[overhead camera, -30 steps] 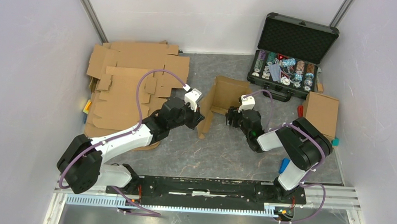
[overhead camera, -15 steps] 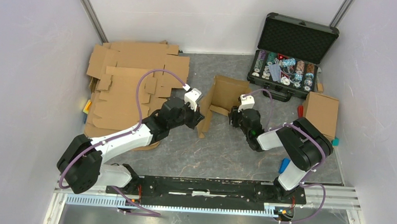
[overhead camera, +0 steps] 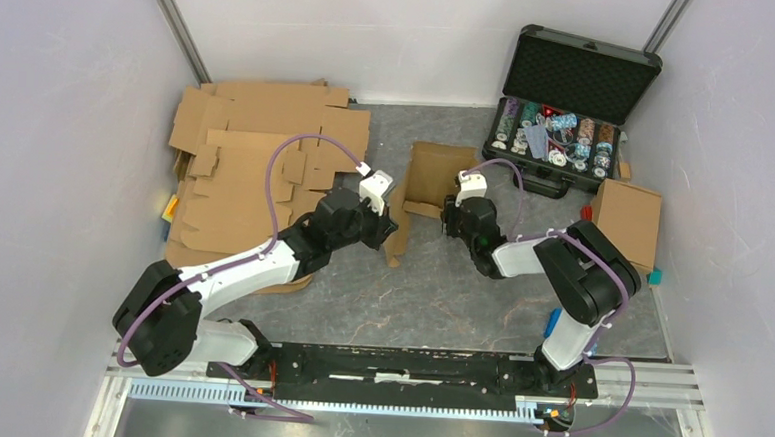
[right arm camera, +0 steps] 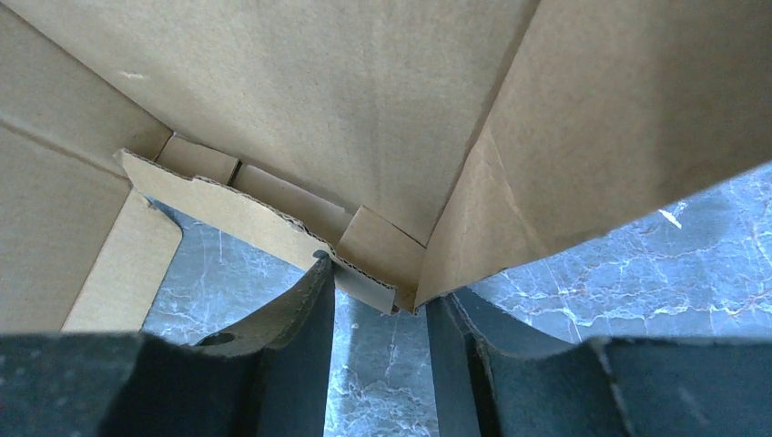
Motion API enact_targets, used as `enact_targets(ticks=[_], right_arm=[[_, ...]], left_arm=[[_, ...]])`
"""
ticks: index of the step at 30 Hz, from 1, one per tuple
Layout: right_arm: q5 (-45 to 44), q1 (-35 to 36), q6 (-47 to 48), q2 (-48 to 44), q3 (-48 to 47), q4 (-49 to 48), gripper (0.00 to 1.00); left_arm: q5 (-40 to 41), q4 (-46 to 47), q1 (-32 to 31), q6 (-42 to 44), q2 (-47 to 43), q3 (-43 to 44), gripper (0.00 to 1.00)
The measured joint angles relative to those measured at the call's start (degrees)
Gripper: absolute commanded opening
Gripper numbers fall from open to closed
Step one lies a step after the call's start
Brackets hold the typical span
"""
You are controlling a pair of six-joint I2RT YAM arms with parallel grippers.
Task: Fold the paper box
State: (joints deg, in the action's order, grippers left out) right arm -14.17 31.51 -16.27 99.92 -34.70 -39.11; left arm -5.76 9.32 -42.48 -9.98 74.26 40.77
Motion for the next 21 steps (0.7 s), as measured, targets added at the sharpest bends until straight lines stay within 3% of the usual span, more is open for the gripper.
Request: enact_targets(ticks=[3, 7, 16, 21], right_arm=[[-0.4, 0.0, 0.1, 0.4, -0.9, 0.7, 0.28], [-0.8, 0.2, 0.1, 0.4, -0.9, 0.7, 0.53], [0.2, -0.6, 0.0, -0.7, 1.6, -1.6, 0.68], [2.7, -1.6, 0.0, -1.6, 3.1, -3.3, 0.84]], left_arm=[[0.3, 0.0, 0.0, 0.0, 0.0, 0.0, 0.17], [0.3, 0.0, 0.0, 0.0, 0.0, 0.0, 0.17], [-0.4, -0.3, 0.0, 0.0, 0.0, 0.0, 0.17], [-0.4, -0.5, 0.0, 0.0, 0.0, 0.0, 0.17]])
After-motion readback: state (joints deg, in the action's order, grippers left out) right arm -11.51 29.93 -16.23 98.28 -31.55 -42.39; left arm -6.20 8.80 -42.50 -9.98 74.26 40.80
